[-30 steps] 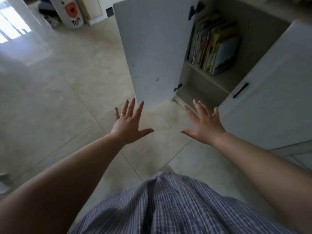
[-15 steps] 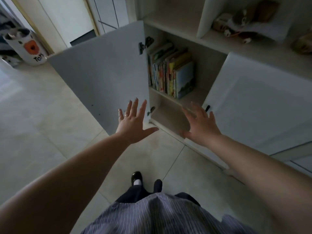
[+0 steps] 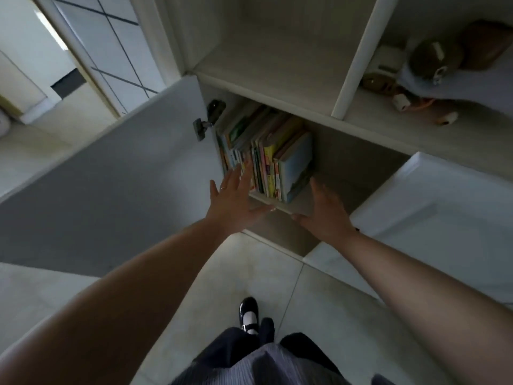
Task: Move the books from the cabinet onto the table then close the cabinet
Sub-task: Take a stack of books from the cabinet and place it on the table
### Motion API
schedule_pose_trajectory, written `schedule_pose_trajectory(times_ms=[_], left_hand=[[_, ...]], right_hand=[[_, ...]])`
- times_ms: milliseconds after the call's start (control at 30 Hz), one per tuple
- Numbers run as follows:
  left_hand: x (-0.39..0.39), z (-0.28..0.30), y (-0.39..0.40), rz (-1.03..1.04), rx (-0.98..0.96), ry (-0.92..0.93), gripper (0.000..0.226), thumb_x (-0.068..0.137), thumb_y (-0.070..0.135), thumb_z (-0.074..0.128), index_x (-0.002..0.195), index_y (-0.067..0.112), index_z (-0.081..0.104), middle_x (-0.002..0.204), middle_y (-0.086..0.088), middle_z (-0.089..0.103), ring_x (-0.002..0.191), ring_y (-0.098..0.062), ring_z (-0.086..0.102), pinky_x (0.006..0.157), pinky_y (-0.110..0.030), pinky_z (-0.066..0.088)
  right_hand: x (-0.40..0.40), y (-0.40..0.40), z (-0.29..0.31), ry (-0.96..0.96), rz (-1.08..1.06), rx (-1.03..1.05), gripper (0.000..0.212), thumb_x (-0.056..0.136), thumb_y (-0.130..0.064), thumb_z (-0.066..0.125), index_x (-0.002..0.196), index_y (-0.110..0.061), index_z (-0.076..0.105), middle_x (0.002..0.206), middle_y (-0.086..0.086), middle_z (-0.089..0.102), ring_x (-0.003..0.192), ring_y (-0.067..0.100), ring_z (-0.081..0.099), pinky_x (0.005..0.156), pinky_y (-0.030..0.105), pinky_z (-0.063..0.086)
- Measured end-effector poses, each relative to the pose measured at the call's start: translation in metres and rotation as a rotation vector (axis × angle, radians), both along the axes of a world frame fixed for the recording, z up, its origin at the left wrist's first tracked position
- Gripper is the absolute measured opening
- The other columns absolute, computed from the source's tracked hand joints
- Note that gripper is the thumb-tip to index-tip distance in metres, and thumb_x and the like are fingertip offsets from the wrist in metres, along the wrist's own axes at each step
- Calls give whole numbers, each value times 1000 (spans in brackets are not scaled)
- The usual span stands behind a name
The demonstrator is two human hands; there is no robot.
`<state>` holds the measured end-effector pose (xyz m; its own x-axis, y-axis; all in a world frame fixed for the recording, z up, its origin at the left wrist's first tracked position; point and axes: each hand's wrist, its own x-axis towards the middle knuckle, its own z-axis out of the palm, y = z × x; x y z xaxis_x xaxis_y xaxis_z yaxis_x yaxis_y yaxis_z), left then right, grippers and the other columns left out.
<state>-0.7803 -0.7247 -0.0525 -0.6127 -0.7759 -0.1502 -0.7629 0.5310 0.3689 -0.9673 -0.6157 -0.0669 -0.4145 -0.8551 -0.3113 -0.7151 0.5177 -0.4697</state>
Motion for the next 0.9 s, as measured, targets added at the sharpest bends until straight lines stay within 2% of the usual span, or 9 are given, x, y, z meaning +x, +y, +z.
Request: schedule_pose_trajectory(times_ms=[167,233,333,433,533,633,667,767,900], left_hand=[[-33,-18,-45,48,95,73,103,79,65,55,151,24,-7,162,-5,6,148,-24,8,116,-55,1],[-45,-28,-60,95,205,172,106,76,59,63,151,24,-4,158,-6,22,144,-26,23,117,-52,13],[-64,-41,-79,141,495,429,114,64,58,67,151,26,1,148,-5,41,134,-23,43,110,-48,36],[-77,-57,-91,190,605,529,120,61,48,71,151,18,-2,149,-7,40,135,-19,43,110,-45,38],[-86,-75,-97,210,595,606,115,61,49,72,149,18,6,142,-8,47,129,-19,49,105,-46,44],[-87,-88,-95,217,503,650,98,67,43,73,145,30,13,140,-4,49,127,-19,50,101,-48,47],[-87,-92,-93,218,458,651,98,69,41,72,147,27,15,140,-6,49,127,-21,50,100,-48,47],[-86,-100,-90,210,285,602,87,76,33,69,149,18,23,136,-10,52,124,-24,51,98,-43,48],[-86,-98,-93,277,197,613,65,86,18,63,143,19,34,133,-4,57,122,-15,54,93,-29,47]], right_hand=[[-17,-51,-21,-61,-34,-55,102,77,-45,71,152,-21,6,160,9,13,146,29,18,116,44,25],[-22,-69,-28,-87,-48,-79,102,76,-42,72,152,-18,7,159,11,16,144,30,21,115,42,26],[-30,-96,-49,-183,-109,-99,104,75,-39,74,152,-18,7,159,12,17,144,29,22,114,40,29],[-37,-118,-73,-291,-188,-116,106,74,-37,76,152,-19,7,160,11,16,146,27,19,116,40,27],[-38,-129,-93,-358,-239,-127,105,75,-35,77,152,-19,7,160,8,16,146,24,19,116,37,26],[-36,-132,-107,-394,-247,-158,105,74,-31,77,152,-16,9,159,7,19,146,23,20,117,35,25],[-36,-132,-110,-392,-244,-165,105,74,-31,77,152,-15,9,159,7,20,146,23,20,117,34,25],[-36,-134,-117,-380,-219,-204,104,73,-29,78,152,-12,13,158,9,24,146,22,21,115,30,23],[-35,-139,-114,-439,-248,-223,100,76,-26,76,152,-13,13,158,9,24,146,23,22,117,34,24]])
